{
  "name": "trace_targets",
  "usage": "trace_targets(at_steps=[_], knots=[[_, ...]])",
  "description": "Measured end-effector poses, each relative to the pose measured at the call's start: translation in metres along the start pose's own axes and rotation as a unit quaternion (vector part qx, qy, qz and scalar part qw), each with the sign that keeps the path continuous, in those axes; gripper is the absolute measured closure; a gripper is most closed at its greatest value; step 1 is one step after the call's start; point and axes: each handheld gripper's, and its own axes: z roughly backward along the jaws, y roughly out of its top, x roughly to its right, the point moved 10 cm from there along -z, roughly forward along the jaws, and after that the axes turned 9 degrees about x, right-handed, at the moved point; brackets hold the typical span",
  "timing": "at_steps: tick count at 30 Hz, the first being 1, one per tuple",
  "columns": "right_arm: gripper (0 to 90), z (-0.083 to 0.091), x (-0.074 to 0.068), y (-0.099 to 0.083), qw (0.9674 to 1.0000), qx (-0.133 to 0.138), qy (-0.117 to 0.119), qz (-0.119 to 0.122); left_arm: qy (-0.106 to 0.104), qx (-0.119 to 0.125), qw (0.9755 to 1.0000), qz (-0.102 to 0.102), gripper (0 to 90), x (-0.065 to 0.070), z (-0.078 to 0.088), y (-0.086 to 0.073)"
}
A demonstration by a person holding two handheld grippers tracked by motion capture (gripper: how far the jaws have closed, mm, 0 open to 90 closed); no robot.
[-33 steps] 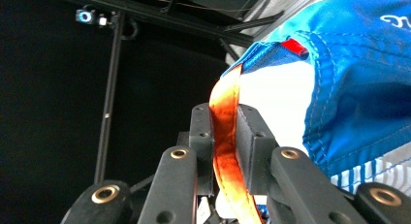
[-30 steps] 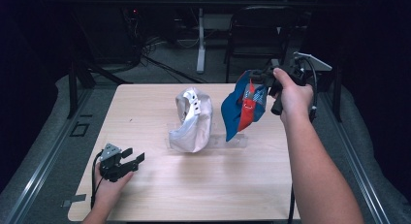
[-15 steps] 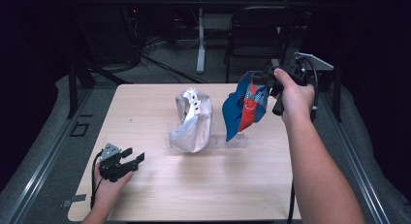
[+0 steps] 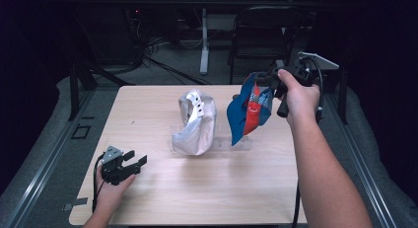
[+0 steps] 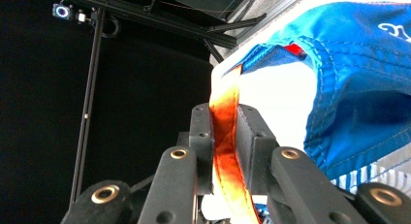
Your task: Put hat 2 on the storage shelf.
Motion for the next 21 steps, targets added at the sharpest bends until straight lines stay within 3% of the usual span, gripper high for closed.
trace_targets(at_steps=[10,21], knots=[[78.2,-0.013,0.000,-0.007,1.0000,-0.002,0.006,0.002,-0.001,0.006,1.0000,0.002,40.0,0.000,0.000,0.001],[78.2,-0.004,0.004,0.004,0.9996,0.028,-0.009,0.000,0.000,0.007,1.0000,0.003,40.0,0.000,0.000,0.001]])
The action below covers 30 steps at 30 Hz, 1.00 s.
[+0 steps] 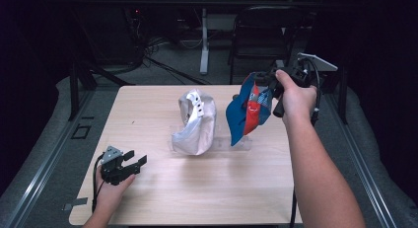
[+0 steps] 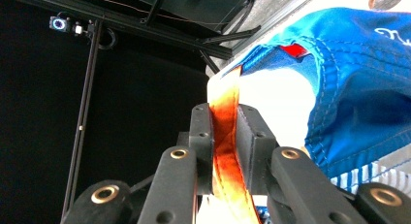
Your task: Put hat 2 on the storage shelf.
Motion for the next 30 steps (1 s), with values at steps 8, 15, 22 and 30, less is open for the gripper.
trace_targets(at_steps=[8,15,22,30], knots=[[78.2,0.002,0.002,-0.001,1.0000,-0.005,-0.002,0.002,0.001,-0.006,1.0000,-0.002,40.0,0.000,0.000,-0.001],[78.1,-0.013,0.005,-0.014,0.9996,-0.028,0.003,0.001,0.002,0.003,1.0000,0.000,40.1,0.000,-0.001,0.000],[78.0,-0.023,0.012,-0.026,0.9985,-0.052,-0.007,0.012,0.002,0.003,1.0000,0.001,40.0,-0.001,-0.001,0.000],[77.7,-0.031,0.026,-0.033,0.9978,-0.063,-0.017,0.008,0.002,0.002,1.0000,0.001,40.1,-0.001,-0.001,0.000]])
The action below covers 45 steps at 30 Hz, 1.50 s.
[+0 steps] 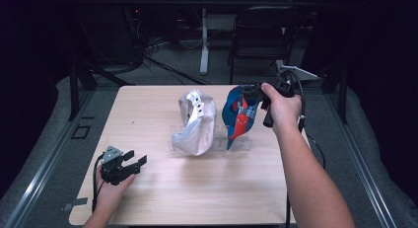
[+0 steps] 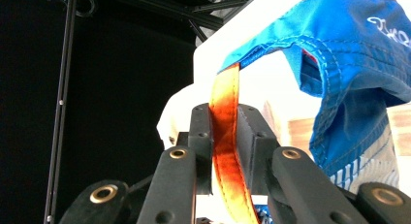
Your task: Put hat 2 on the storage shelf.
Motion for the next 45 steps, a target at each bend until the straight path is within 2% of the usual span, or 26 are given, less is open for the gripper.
trace_targets(at_steps=[12,13,16,20,22,23,25,30,33,34,35,37,41,43,44,45], knots=[[71.8,0.006,0.008,0.003,0.9999,0.005,-0.005,0.009,0.001,-0.002,1.0000,0.004,40.0,-0.001,0.000,-0.001],[68.8,0.008,0.010,0.004,0.9997,0.013,-0.008,0.017,0.000,-0.007,1.0000,0.003,40.0,-0.001,0.001,-0.001],[67.9,0.012,0.011,0.006,0.9994,0.021,-0.011,0.025,0.001,-0.006,1.0000,0.003,40.1,-0.001,0.001,-0.001],[66.0,0.017,0.016,0.006,0.9988,0.024,-0.020,0.039,0.001,-0.005,1.0000,0.004,40.0,-0.001,0.000,-0.001],[64.6,0.020,0.020,0.004,0.9983,0.017,-0.022,0.050,0.001,-0.006,1.0000,0.004,40.0,-0.001,0.001,-0.001],[64.2,0.020,0.021,0.004,0.9983,0.019,-0.024,0.049,0.001,-0.006,1.0000,0.003,40.0,-0.001,0.001,-0.001],[62.6,0.024,0.028,0.000,0.9969,0.015,-0.033,0.069,0.002,-0.002,1.0000,0.003,40.0,-0.001,0.000,-0.001],[60.7,0.029,0.037,-0.003,0.9951,0.022,-0.042,0.087,0.002,-0.002,1.0000,0.003,40.1,-0.001,0.000,-0.001],[56.0,0.034,0.045,-0.005,0.9930,0.025,-0.044,0.107,0.003,-0.002,1.0000,0.002,40.0,-0.001,0.000,-0.001],[54.0,0.035,0.046,-0.005,0.9926,0.034,-0.046,0.107,0.003,-0.002,1.0000,0.003,40.0,-0.001,0.000,-0.001],[51.5,0.038,0.052,-0.008,0.9911,0.031,-0.048,0.121,0.004,-0.003,1.0000,0.002,40.0,-0.002,0.000,-0.002],[50.0,0.038,0.054,-0.010,0.9907,0.033,-0.050,0.122,0.003,-0.003,1.0000,0.002,40.0,-0.002,0.000,-0.002],[45.8,0.042,0.069,-0.021,0.9861,0.027,-0.058,0.153,0.003,-0.007,1.0000,0.001,40.0,-0.002,0.000,-0.003],[45.1,0.043,0.070,-0.023,0.9859,0.029,-0.055,0.155,0.004,-0.006,1.0000,0.002,40.0,-0.002,0.000,-0.003],[44.1,0.044,0.073,-0.025,0.9848,0.026,-0.055,0.163,0.004,-0.006,1.0000,0.003,40.0,-0.002,0.000,-0.003],[43.9,0.043,0.073,-0.026,0.9850,0.034,-0.054,0.160,0.004,-0.006,1.0000,0.003,40.0,-0.002,0.000,-0.003]])
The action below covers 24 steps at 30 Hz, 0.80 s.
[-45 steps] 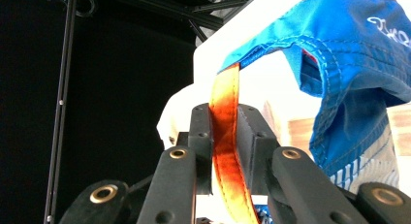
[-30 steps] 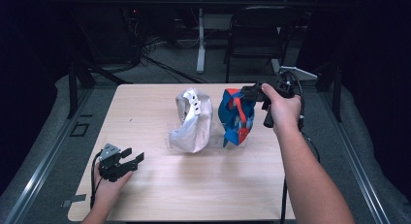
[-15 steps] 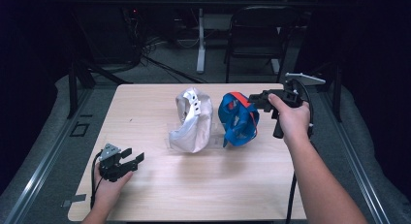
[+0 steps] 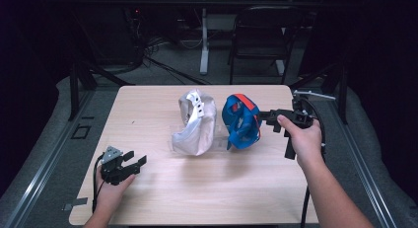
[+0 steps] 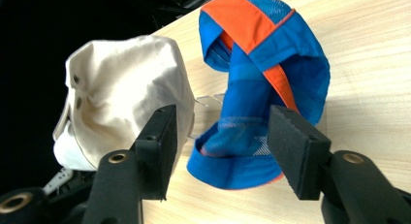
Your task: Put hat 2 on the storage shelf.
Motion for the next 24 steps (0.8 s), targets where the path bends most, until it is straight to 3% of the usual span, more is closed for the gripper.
trace_targets(at_steps=[4,7,8,12,14,24], knots=[[43.2,0.004,0.003,-0.009,0.9998,-0.002,0.006,0.021,0.001,-0.002,1.0000,0.001,40.0,0.000,0.000,-0.001],[42.3,0.009,0.006,-0.015,0.9988,0.002,0.001,0.049,0.001,-0.002,1.0000,0.001,40.0,0.000,0.001,0.000],[41.8,0.011,0.008,-0.021,0.9978,0.004,0.010,0.065,0.002,-0.003,1.0000,0.000,40.0,0.000,0.001,-0.001],[42.7,0.013,0.014,-0.031,0.9974,0.003,0.019,0.069,0.002,-0.005,1.0000,-0.001,40.0,0.000,0.001,-0.002],[43.5,0.013,0.024,-0.045,0.9965,-0.008,0.021,0.081,0.002,-0.003,1.0000,-0.001,40.0,0.000,0.000,-0.001],[43.4,0.017,0.047,-0.080,0.9934,0.015,0.022,0.112,0.002,-0.007,1.0000,0.000,40.0,0.000,0.000,-0.003]])
